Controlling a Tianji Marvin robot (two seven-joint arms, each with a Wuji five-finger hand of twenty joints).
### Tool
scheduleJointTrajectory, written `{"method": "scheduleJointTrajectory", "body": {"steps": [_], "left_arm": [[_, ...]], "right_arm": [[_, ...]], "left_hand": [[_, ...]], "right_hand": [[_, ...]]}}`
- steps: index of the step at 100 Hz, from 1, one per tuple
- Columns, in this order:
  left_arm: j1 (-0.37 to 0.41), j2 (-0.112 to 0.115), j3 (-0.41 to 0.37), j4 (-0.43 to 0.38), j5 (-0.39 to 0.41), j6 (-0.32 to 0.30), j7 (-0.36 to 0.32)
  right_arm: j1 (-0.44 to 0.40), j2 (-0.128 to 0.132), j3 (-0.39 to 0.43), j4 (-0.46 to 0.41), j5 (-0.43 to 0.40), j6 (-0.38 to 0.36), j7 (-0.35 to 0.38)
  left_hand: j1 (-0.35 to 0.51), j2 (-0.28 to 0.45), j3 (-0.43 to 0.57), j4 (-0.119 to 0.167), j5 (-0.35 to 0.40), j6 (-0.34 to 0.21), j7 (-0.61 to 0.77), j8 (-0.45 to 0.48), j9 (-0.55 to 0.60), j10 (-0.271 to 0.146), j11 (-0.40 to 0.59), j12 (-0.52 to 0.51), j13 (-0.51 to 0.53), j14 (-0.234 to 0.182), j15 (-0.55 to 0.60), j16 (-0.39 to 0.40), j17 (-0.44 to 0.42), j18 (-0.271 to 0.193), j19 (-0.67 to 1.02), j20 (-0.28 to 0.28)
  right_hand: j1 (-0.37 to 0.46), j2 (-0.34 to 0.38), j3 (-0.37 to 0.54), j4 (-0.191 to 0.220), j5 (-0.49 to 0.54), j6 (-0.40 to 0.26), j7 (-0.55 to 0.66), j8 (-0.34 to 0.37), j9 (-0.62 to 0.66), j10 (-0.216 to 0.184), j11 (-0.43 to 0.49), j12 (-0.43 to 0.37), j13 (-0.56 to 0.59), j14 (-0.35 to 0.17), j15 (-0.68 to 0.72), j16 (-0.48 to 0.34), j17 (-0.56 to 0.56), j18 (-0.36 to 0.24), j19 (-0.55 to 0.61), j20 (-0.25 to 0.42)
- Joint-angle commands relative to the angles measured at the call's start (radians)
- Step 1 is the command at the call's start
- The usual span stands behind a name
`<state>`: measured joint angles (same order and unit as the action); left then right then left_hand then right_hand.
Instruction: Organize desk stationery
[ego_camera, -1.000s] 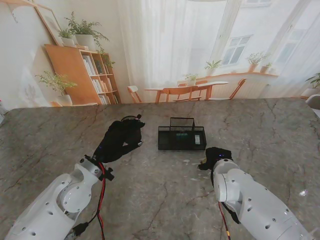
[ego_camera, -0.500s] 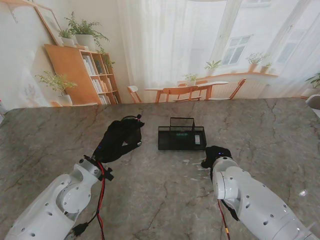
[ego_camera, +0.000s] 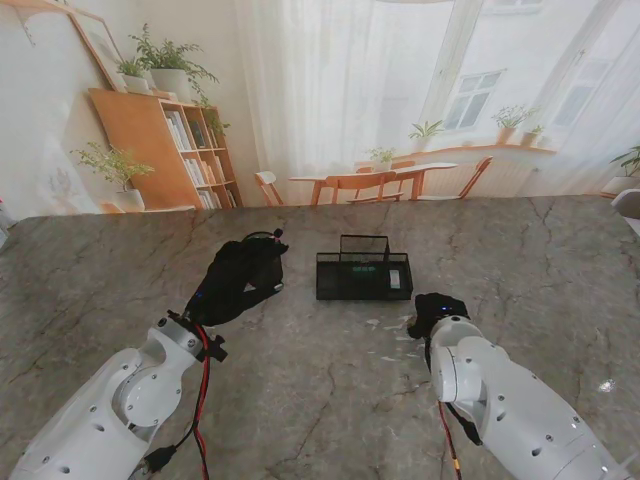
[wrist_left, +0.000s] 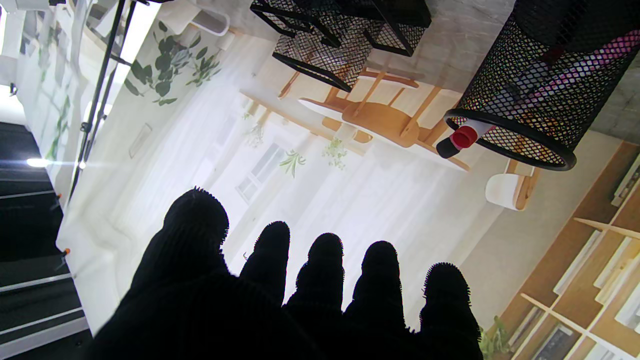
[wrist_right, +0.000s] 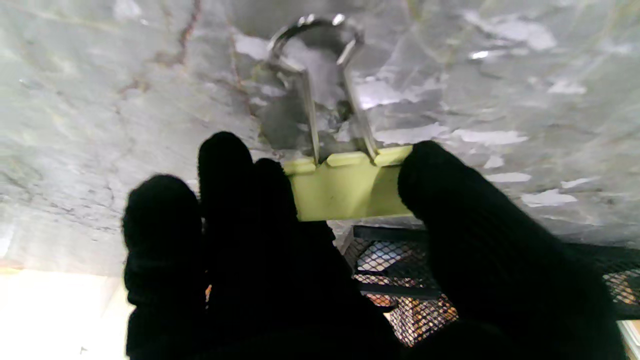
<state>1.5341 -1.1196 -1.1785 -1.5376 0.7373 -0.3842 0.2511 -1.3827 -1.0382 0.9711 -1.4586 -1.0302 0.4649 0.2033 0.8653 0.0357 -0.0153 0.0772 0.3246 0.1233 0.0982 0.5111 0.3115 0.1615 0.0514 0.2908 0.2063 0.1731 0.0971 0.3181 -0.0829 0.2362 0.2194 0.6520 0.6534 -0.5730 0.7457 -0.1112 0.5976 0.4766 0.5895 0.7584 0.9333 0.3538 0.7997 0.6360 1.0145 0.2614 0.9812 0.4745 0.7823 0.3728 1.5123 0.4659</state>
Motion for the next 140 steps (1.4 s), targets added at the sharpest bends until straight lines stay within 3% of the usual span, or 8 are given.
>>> {"method": "scheduleJointTrajectory", "body": {"steps": [1,32,68,90,114,140], "left_arm": [[0.005,-0.003,0.001,-0.003,0.0,0.0,0.003],[0.005,-0.003,0.001,-0.003,0.0,0.0,0.003],[0.005,-0.004,0.001,-0.002,0.001,-0.005,0.009],[0.006,-0.004,0.001,-0.002,0.002,-0.006,0.01],[0.01,-0.004,-0.004,-0.005,0.006,-0.006,0.015],[0.021,-0.004,-0.015,-0.012,0.014,-0.005,0.023]], "right_arm": [[-0.043,0.0,0.005,0.013,0.002,-0.013,0.015],[-0.112,-0.012,0.081,-0.068,0.025,0.013,-0.019],[-0.205,-0.031,0.183,-0.182,0.062,0.023,-0.093],[-0.225,-0.051,0.229,-0.266,0.144,0.028,-0.15],[-0.165,-0.064,0.233,-0.3,0.204,0.013,-0.171],[0.018,-0.08,0.147,-0.196,0.284,0.064,-0.182]], "left_hand": [[0.03,0.079,-0.027,-0.12,0.021,-0.003,0.007,0.009,0.014,0.003,0.0,0.004,0.021,-0.009,0.007,0.009,-0.013,-0.018,-0.003,0.0],[0.03,0.079,-0.027,-0.12,0.021,-0.003,0.007,0.009,0.014,0.002,0.0,0.004,0.022,-0.011,0.008,0.01,-0.013,-0.019,-0.003,-0.001],[0.031,0.079,-0.026,-0.12,0.02,-0.002,0.007,0.009,0.013,0.002,0.0,0.004,0.021,-0.009,0.007,0.009,-0.014,-0.02,-0.004,-0.002],[0.03,0.079,-0.027,-0.12,0.02,-0.003,0.007,0.009,0.014,0.004,0.0,0.004,0.021,-0.009,0.007,0.009,-0.013,-0.019,-0.004,-0.003],[0.029,0.079,-0.027,-0.12,0.019,-0.004,0.007,0.009,0.013,0.002,0.0,0.003,0.021,-0.012,0.007,0.009,-0.014,-0.021,-0.005,-0.003],[0.029,0.08,-0.027,-0.12,0.021,-0.003,0.007,0.009,0.014,0.001,0.0,0.003,0.021,-0.011,0.007,0.009,-0.014,-0.021,-0.006,-0.003]], "right_hand": [[0.124,-0.046,0.114,0.005,0.082,-0.127,0.203,-0.039,0.06,-0.106,0.041,0.016,0.031,-0.061,0.019,-0.011,0.051,-0.038,0.046,-0.034],[0.187,-0.082,0.128,-0.006,0.058,-0.132,0.326,-0.128,0.096,-0.112,0.029,0.023,0.059,-0.068,0.013,-0.015,0.079,-0.035,0.047,-0.072],[0.2,-0.097,0.132,-0.008,0.076,-0.146,0.347,-0.133,0.121,-0.12,0.033,0.028,0.08,-0.075,0.017,-0.014,0.102,-0.037,0.051,-0.078],[0.201,-0.105,0.133,-0.008,0.082,-0.149,0.352,-0.136,0.128,-0.122,0.033,0.031,0.085,-0.077,0.023,-0.012,0.111,-0.038,0.056,-0.081],[0.196,-0.113,0.135,-0.009,0.086,-0.161,0.358,-0.135,0.134,-0.133,0.033,0.037,0.092,-0.09,0.027,-0.01,0.127,-0.052,0.058,-0.088],[0.192,-0.115,0.137,-0.012,0.079,-0.178,0.363,-0.131,0.131,-0.147,0.033,0.042,0.093,-0.107,0.027,-0.009,0.132,-0.068,0.054,-0.099]]}}
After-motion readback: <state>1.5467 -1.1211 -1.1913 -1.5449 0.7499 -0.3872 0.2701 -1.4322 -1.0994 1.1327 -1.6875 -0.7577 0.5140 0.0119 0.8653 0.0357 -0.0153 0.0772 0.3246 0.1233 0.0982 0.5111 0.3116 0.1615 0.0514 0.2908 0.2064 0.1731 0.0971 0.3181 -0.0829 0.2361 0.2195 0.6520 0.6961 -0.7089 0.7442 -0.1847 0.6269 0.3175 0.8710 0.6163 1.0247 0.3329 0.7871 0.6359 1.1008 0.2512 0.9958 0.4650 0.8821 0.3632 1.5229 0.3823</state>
